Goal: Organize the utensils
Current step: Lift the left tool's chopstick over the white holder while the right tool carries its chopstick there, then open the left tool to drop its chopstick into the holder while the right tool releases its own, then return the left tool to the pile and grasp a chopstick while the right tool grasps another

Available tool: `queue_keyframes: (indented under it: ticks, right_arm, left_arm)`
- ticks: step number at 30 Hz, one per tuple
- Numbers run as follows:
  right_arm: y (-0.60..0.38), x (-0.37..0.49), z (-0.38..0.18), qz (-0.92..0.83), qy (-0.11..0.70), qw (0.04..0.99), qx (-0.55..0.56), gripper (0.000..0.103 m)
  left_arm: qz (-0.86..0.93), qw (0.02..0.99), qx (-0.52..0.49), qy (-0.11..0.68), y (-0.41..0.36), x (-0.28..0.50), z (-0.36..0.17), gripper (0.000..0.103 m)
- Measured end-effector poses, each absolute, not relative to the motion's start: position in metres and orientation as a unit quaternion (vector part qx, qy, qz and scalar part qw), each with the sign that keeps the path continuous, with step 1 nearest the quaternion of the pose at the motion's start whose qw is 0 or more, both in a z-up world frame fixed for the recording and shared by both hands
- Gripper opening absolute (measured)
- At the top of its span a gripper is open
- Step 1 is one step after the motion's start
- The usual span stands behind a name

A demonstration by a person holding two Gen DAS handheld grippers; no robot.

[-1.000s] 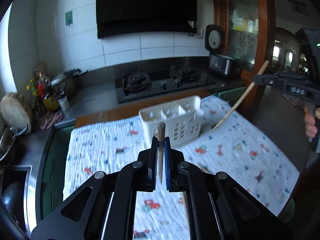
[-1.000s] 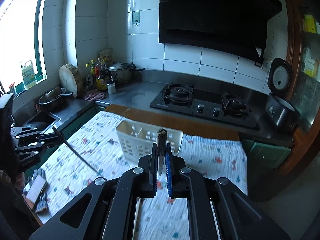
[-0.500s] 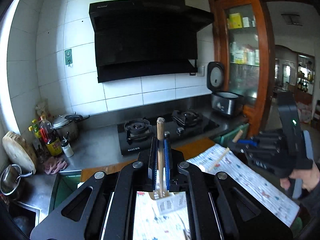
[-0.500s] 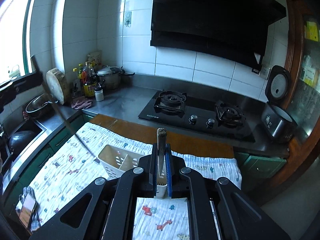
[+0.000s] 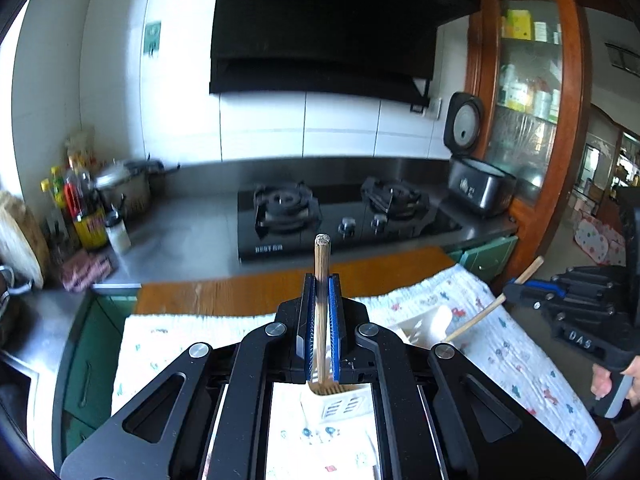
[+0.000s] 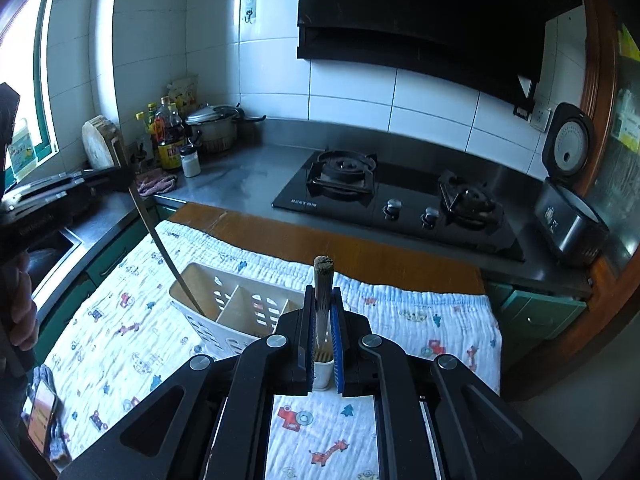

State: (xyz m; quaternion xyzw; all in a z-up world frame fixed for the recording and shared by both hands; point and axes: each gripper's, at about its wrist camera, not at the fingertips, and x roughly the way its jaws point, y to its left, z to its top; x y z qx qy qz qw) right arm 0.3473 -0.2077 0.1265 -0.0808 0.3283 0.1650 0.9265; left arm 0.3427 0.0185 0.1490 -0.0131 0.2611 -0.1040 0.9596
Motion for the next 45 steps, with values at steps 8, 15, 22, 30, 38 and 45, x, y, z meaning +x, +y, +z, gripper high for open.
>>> queue_keyframes:
  ticks: [8,15,22,30,38,45]
  right_arm:
    - [-0.207,0.353,0.113,0.156,0.336,0.925,-0.082,0.007]
    - [-0.211,0.352,0.113,0.152,0.330,0.928,-0.080,0.010]
    - [-0.218,0.323,0.139,0.142,0.291,0.942,-0.087,0.027]
    - [-0.222,0.247,0.153,0.153,0.255,0.949,-0.100,0.033]
    - [-0.220,0.159,0.110,0.189,0.260,0.942,-0.100,0.034]
    - [-0.216,0.102,0.042,0.210,0.292,0.928,-0.093,0.034]
  left_arm:
    - [-0.111,0.948,-0.028,0.296,0.027,0.351,0.112,0.006]
    - [-0.114,0.947,-0.027,0.301,0.029,0.348,0.108,0.015]
    - [-0.118,0.954,-0.029,0.275,0.032,0.319,0.131,0.033]
    - [-0.113,0.960,-0.024,0.256,0.038,0.250,0.149,0.042]
    - [-0.107,0.959,-0.036,0.261,0.049,0.174,0.128,0.042]
    - [-0.102,0.958,-0.050,0.264,0.056,0.122,0.095,0.042]
